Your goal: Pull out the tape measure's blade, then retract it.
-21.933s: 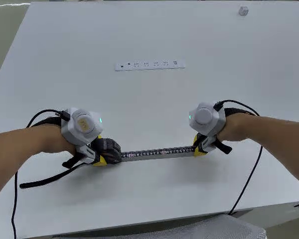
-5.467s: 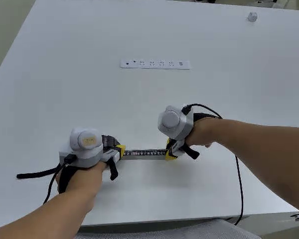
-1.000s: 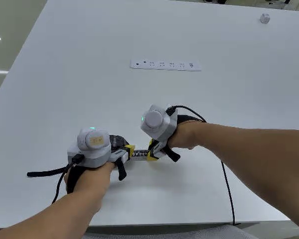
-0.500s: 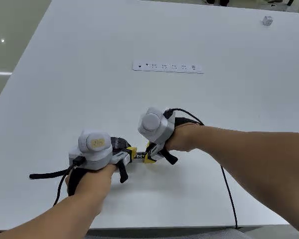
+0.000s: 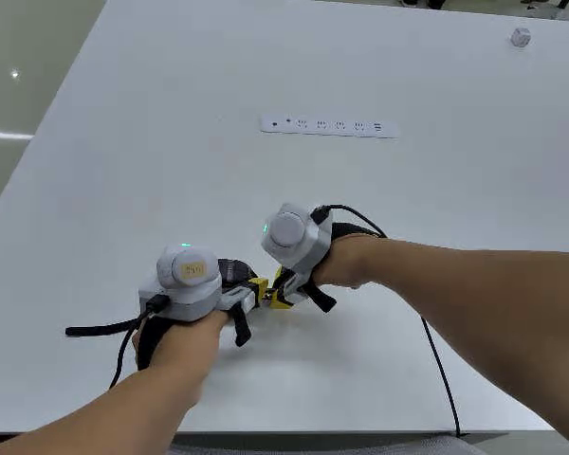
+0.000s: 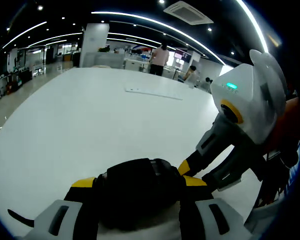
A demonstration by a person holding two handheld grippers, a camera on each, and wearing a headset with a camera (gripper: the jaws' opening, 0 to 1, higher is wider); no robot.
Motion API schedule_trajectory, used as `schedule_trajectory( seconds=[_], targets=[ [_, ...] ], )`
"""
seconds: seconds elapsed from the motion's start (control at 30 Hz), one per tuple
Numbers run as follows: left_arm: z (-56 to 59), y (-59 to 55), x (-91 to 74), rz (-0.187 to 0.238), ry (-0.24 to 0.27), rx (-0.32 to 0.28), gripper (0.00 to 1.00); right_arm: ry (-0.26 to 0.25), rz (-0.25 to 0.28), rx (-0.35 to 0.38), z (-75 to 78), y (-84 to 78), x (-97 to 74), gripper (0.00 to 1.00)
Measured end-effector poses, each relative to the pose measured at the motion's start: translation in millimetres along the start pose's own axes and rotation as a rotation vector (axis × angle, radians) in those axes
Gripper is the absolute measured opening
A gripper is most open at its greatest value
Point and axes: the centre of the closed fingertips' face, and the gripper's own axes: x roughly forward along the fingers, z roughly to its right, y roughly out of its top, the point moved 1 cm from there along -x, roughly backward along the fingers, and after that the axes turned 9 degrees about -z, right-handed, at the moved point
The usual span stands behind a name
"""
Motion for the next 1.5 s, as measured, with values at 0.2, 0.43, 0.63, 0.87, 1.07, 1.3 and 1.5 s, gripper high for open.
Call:
schedule_trajectory(
  seconds=[0.2, 0.43, 0.63, 0.87, 1.07, 1.3, 1.5],
  targets=[
    [0.6, -0.2, 0.3, 0.002, -0.006, 0.004, 0.62, 0.009, 0.012, -0.017, -1.0, 4.8, 1.5, 0.14],
    [1.3, -0.5, 0.0, 0.004, -0.011, 0.004, 0.62, 0.026, 0.036, -0.041, -1.9, 11.6, 2.4, 0.14],
    [1.3, -0.5, -0.3, 0.005, -0.015, 0.007, 0.62, 0.031, 0.041, -0.065, -2.2, 13.3, 1.9, 0.14],
    [1.4, -1.0, -0.6, 0.011, -0.011, 0.013, 0.62, 0.024, 0.043, -0.086, -3.5, 13.6, 2.1, 0.15],
    [1.6, -1.3, -0.8, 0.017, 0.000, 0.014, 0.62, -0.010, 0.080, -0.058, -1.9, 11.6, 1.4, 0.17],
    [1.6, -1.0, 0.1, 0.013, -0.006, 0.024, 0.64, -0.054, 0.147, 0.017, 3.8, 7.5, -6.9, 0.41],
    [6.0, -1.9, -0.5, -0.025, -0.025, 0.151, 0.66, -0.091, 0.206, 0.102, 5.0, -5.4, -17.7, 0.55]
  ],
)
